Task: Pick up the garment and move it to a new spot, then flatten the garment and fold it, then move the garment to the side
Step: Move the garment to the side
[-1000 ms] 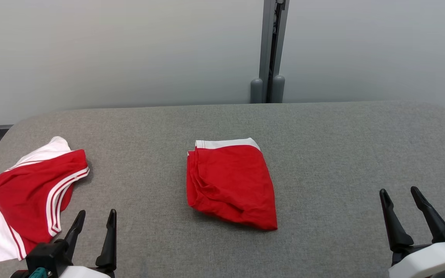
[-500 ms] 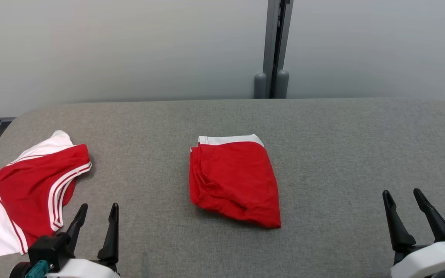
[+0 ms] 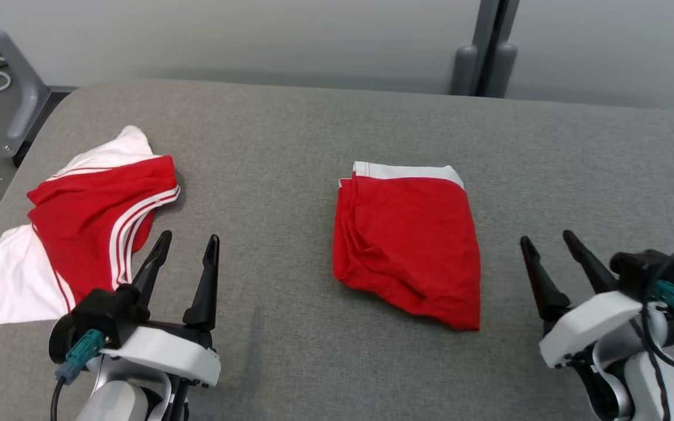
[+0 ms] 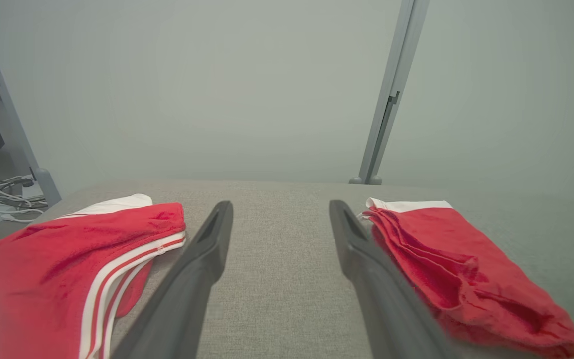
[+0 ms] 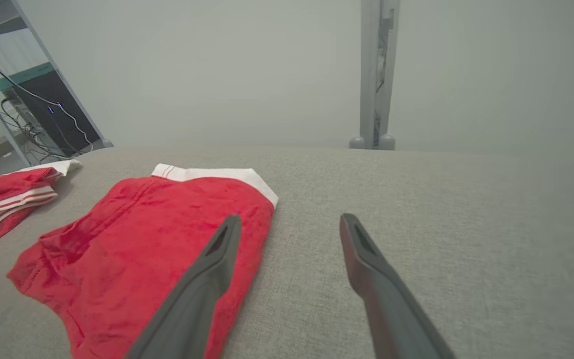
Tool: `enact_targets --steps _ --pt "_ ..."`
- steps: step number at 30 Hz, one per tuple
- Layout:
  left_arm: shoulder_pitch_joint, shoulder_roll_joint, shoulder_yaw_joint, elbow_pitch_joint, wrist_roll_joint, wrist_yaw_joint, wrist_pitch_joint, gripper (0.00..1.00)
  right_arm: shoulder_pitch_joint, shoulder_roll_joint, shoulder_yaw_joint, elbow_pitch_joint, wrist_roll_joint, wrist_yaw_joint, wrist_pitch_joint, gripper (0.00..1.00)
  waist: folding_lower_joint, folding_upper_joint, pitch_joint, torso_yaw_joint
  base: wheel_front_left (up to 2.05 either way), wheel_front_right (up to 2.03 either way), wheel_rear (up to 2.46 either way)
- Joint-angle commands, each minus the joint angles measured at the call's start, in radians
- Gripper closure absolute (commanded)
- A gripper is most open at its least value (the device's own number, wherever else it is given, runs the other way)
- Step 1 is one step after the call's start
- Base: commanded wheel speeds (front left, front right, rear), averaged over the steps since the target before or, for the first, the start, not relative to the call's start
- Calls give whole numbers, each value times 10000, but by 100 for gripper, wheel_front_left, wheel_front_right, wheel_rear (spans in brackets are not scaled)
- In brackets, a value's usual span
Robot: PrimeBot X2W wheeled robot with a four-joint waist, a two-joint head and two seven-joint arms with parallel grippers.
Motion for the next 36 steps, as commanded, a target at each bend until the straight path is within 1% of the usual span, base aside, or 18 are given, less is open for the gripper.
enact_targets --steps 1,5,8,15,19,20,21,25,29,33,36 --pt "-248 2 -3 59 70 -51 -87 0 -247 -123 228 304 97 2 95 0 0 0 390 407 0 0 0" --pt "-530 -154 -128 258 125 -148 -208 0 -905 -200 1066 1214 523 2 424 0 0 0 619 678 0 0 0" --pt "-618 -246 -153 381 101 -168 -305 0 -1173 -294 1446 1740 841 2 810 0 0 0 738 817 0 0 0" --pt "-738 -423 -153 615 85 -227 -486 0 -1475 -344 1791 2589 1572 2 1981 0 0 0 937 913 0 0 0" --pt "-768 -430 -136 701 68 -265 -509 0 -1590 -337 1911 2656 1761 2 2194 0 0 0 962 872 0 0 0" --pt "-787 -428 -126 726 60 -253 -525 0 -1623 -339 1956 2674 1797 2 2239 58 0 0 964 854 0 0 0" --pt "-801 -432 -124 753 57 -262 -531 0 -1660 -340 2007 2687 1850 2 2243 100 0 0 963 836 0 0 0" --pt "-809 -397 -95 802 57 -272 -556 0 -1893 -384 2260 2759 1930 2 2181 100 0 0 936 644 0 0 0" --pt "-747 -297 -74 758 88 -249 -572 0 -2011 -570 2631 2644 2040 1 2093 100 0 0 902 228 0 0 0" --pt "-704 -98 5 568 129 -163 -517 0 -2110 -804 2988 2501 2159 -1 2121 100 0 0 943 -456 0 0 0" --pt "-713 31 73 367 134 -106 -444 0 -2235 -1010 3266 2426 2212 1 2132 100 0 0 1054 -1090 0 0 0"
